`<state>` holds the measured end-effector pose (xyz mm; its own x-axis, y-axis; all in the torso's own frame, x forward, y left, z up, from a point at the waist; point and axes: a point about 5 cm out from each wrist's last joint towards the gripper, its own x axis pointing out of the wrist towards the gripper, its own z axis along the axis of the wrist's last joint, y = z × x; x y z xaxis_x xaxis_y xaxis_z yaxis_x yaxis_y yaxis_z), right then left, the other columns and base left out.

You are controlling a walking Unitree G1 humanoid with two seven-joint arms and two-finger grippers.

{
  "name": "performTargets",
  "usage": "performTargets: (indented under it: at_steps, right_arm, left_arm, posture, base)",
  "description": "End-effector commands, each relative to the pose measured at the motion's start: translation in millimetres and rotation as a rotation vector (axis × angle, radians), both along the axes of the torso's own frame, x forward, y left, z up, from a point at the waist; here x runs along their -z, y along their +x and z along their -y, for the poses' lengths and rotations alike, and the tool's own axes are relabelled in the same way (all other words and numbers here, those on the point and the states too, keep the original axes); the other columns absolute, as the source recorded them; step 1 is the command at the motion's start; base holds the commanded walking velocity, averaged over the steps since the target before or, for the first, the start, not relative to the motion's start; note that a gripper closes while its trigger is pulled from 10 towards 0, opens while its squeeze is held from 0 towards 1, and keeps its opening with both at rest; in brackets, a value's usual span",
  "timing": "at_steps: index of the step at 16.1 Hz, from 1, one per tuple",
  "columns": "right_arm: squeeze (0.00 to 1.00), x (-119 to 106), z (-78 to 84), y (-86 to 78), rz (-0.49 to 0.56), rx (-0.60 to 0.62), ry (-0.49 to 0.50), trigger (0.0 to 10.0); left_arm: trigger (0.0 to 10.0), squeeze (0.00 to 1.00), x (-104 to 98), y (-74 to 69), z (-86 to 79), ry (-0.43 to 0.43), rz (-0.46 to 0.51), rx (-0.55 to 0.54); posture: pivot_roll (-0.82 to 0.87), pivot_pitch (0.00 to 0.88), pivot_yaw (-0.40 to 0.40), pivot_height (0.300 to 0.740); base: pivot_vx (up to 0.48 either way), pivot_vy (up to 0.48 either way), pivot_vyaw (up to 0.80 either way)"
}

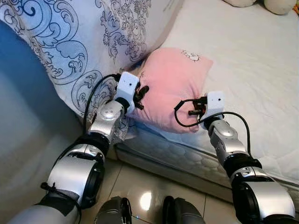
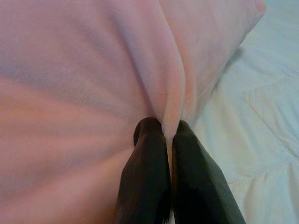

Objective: Clean up the room

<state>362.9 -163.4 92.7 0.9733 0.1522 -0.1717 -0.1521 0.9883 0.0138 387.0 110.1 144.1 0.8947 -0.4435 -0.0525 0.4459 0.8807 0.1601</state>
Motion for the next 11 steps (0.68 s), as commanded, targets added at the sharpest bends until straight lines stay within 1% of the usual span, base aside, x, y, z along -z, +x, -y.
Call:
performTargets:
  at_steps: [1,4,7,8,11]
  right_arm:
    - [0.00,2.1,8.1,-2.7,-0.007,0.026,-0.002,10.0]
    - [0.00,-0.8,5.0,-2.0,0.009,0.012,-0.002,10.0]
    - [0.00,0.6,0.7,-3.2,0.003,-0.005,0.012,10.0]
    - [1.00,0.9,-0.5,-3.9,0.004,-0.013,0.018,10.0]
    - [1.00,0.4,-2.2,-4.6,0.003,-0.026,0.003,10.0]
  left_arm:
    - [10.0,1.00,-12.8,3.5,-0.8,0.009,0.051,0.012]
    - [10.0,1.00,-16.5,4.5,-5.2,0.005,0.062,0.016]
    - [10.0,1.00,-11.1,2.6,-4.7,-0.001,0.036,0.026]
    - [10.0,1.00,-9.8,2.1,-4.2,-0.001,0.031,0.030]
    - [10.0,1.00,-8.9,2.3,-4.3,-0.003,0.020,0.027]
  posture:
    - [-0.04,0.156,-0.057,0.710]
    - [-0.04,0.156,-0.059,0.710]
    - [-0.04,0.156,-0.061,0.710]
    - [-0.04,0.155,-0.061,0.710]
    - [-0.04,0.147,-0.062,0.710]
  base:
    - [0.000,0.000,0.00]
    - [0.000,0.000,0.00]
    - [0.000,0.000,0.00]
    - [0.000,0.000,0.00]
    - [0.000,0.000,0.00]
